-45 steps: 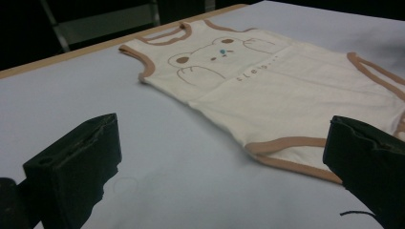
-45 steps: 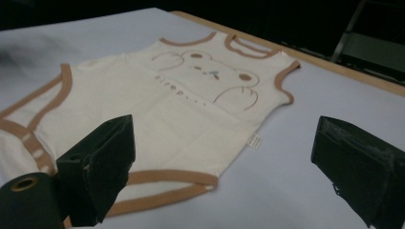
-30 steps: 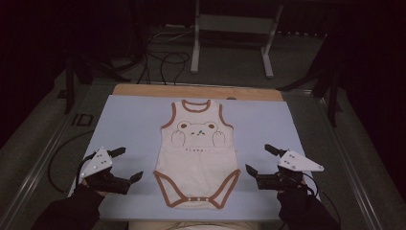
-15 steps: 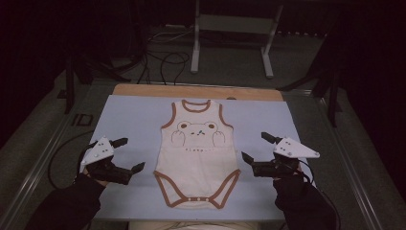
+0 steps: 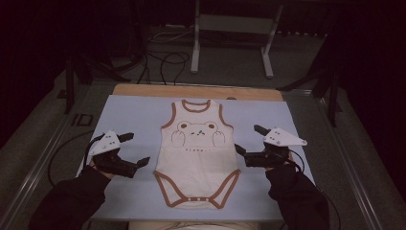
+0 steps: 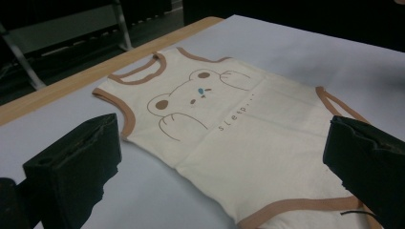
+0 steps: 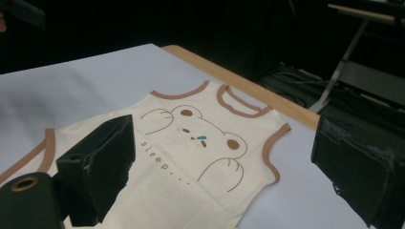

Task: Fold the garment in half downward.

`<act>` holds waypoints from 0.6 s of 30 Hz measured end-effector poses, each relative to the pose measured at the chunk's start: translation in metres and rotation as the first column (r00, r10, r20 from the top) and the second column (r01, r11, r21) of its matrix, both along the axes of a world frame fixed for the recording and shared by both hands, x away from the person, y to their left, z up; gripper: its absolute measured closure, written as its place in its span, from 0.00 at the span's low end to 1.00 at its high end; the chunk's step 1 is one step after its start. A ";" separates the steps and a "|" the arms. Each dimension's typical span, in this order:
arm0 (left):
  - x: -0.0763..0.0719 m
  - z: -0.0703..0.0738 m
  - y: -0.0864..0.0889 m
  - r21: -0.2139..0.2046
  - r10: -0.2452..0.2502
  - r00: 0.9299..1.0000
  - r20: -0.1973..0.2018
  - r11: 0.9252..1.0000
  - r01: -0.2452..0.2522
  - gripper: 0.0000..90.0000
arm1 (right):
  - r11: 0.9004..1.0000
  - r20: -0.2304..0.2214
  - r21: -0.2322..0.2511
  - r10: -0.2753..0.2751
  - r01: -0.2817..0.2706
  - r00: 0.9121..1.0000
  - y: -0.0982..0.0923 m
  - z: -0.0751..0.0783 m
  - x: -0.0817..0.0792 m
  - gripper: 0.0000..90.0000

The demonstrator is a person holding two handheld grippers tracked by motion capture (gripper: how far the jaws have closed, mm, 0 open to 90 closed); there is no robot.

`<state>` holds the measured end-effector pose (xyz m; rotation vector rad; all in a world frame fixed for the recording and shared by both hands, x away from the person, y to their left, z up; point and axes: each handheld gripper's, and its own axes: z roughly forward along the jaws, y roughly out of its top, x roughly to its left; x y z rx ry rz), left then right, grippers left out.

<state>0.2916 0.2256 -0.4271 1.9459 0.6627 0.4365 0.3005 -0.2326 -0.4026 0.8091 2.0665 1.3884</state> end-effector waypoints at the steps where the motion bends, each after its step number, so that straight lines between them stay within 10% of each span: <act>1: 0.000 0.000 0.000 0.000 0.000 1.000 0.000 1.000 0.000 0.01 | 1.000 -0.007 0.003 -0.004 0.004 1.000 0.001 -0.001 0.002 0.09; 18: 0.030 -0.021 -0.013 0.017 -0.001 0.999 -0.051 1.000 0.002 0.01 | 1.000 -0.063 -0.030 -0.001 -0.001 0.998 0.019 -0.025 0.032 0.09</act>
